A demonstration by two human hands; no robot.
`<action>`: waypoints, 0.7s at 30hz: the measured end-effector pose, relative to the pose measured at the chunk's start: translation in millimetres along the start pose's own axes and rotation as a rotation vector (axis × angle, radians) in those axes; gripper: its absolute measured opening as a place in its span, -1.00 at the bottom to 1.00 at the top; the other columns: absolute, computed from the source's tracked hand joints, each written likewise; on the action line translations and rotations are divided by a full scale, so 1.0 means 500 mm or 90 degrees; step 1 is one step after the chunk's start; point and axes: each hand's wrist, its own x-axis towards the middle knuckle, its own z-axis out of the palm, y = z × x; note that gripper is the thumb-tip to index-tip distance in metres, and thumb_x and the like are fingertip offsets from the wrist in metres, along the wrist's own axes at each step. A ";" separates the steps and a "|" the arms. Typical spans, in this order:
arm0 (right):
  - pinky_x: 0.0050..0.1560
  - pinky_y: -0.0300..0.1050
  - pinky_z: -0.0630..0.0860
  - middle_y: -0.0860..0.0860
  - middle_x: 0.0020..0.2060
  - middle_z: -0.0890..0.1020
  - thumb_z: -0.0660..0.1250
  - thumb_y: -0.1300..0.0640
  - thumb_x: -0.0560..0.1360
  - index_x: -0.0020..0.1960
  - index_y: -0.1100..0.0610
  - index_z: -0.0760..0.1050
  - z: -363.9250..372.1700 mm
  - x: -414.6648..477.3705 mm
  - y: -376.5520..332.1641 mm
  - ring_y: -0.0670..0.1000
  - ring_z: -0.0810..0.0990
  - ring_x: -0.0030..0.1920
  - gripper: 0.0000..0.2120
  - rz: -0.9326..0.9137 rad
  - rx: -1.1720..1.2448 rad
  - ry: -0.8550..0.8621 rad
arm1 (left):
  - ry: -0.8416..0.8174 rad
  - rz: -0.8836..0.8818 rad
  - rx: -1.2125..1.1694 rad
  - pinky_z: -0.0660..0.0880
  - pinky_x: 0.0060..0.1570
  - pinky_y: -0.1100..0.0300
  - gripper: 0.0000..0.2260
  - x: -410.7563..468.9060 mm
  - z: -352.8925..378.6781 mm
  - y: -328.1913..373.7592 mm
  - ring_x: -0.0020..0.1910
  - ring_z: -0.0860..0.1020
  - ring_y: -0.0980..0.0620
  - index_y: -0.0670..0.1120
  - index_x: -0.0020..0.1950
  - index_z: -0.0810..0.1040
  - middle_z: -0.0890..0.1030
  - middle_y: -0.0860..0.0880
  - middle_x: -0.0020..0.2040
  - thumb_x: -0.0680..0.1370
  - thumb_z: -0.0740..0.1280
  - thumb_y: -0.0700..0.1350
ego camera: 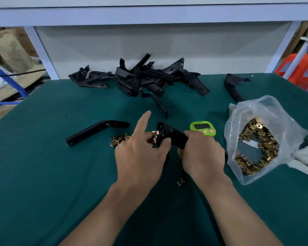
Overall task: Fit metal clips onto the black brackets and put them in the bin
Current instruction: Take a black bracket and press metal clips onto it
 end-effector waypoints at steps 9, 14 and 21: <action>-0.28 -0.09 0.29 -0.07 -0.30 0.58 0.40 0.08 0.51 -0.06 -0.08 0.41 0.001 -0.009 -0.023 0.12 0.51 -0.26 -0.84 -0.012 -0.008 -0.009 | 0.052 0.031 0.042 0.47 -0.05 0.19 -0.36 -0.005 -0.002 0.007 -0.27 0.62 0.17 0.24 0.52 0.35 0.69 0.25 -0.20 0.47 0.46 0.13; -0.35 -0.08 0.21 -0.11 -0.41 0.38 0.41 0.06 0.50 -0.12 -0.09 0.37 0.005 -0.009 -0.020 0.09 0.35 -0.34 -0.80 -0.006 0.012 -0.002 | 0.054 0.025 0.012 0.49 0.01 0.19 -0.37 -0.009 0.003 0.004 -0.20 0.62 0.19 0.23 0.50 0.37 0.70 0.23 -0.08 0.46 0.49 0.11; -0.42 -0.14 0.13 -0.15 -0.45 0.36 0.49 0.01 0.42 -0.19 -0.09 0.39 0.013 -0.004 -0.007 -0.07 0.24 -0.45 -0.75 0.015 0.055 -0.011 | -0.022 -0.232 -0.384 0.59 -0.21 0.36 -0.79 0.012 0.021 -0.010 -0.19 0.69 0.24 -0.02 0.13 0.70 0.74 0.16 -0.17 0.51 0.50 -0.09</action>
